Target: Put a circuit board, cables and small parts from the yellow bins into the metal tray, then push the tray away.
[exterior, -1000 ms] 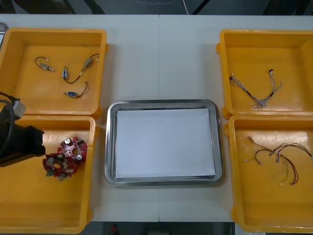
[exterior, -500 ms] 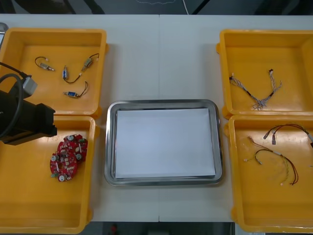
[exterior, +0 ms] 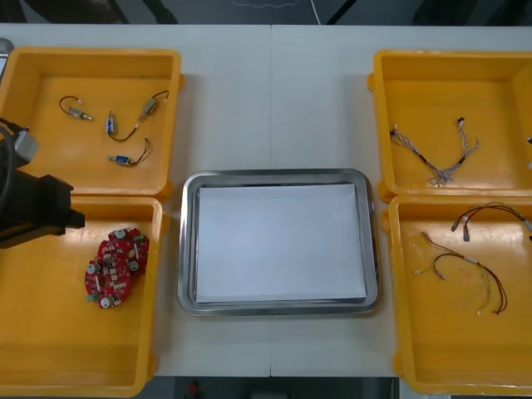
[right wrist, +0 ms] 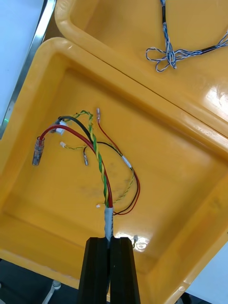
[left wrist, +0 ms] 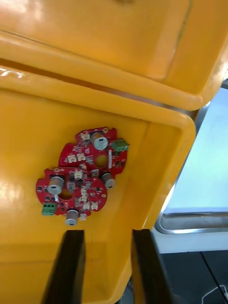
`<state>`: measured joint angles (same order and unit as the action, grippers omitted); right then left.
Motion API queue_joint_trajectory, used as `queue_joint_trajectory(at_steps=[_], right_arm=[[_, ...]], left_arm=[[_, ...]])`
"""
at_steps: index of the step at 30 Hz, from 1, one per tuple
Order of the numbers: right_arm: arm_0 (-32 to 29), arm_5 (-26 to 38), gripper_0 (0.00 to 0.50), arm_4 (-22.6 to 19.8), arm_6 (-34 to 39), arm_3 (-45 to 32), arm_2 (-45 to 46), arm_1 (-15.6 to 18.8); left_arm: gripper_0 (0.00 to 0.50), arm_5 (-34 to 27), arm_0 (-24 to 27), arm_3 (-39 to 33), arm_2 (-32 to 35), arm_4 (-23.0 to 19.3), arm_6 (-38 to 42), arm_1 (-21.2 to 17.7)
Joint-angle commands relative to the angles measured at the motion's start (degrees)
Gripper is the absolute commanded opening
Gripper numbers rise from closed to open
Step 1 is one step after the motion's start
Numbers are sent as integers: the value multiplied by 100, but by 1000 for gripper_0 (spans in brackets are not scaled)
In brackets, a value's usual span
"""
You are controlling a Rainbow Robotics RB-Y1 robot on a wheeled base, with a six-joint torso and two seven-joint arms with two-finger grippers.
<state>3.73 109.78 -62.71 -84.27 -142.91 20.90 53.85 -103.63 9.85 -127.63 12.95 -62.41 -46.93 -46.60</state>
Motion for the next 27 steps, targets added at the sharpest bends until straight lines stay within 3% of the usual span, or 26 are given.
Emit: queue_joint_trajectory(at_steps=[1,11,20,27], right_arm=[[172,22,0,-66,-37,-44,-131,205],[303,22,0,-145,-19,149,-218,205],[321,22,0,-172,-19,149,-218,205],[321,22,0,-189,-19,149,-218,205]], left_arm=[[500,142,-422,-139,454,-8,211,-297],[500,941,-1134,-95,656,97,88,-297],[500,1706,-1565,336,358,150,-159,-297],[500,1961,-1741,485,103,299,-282,-297]])
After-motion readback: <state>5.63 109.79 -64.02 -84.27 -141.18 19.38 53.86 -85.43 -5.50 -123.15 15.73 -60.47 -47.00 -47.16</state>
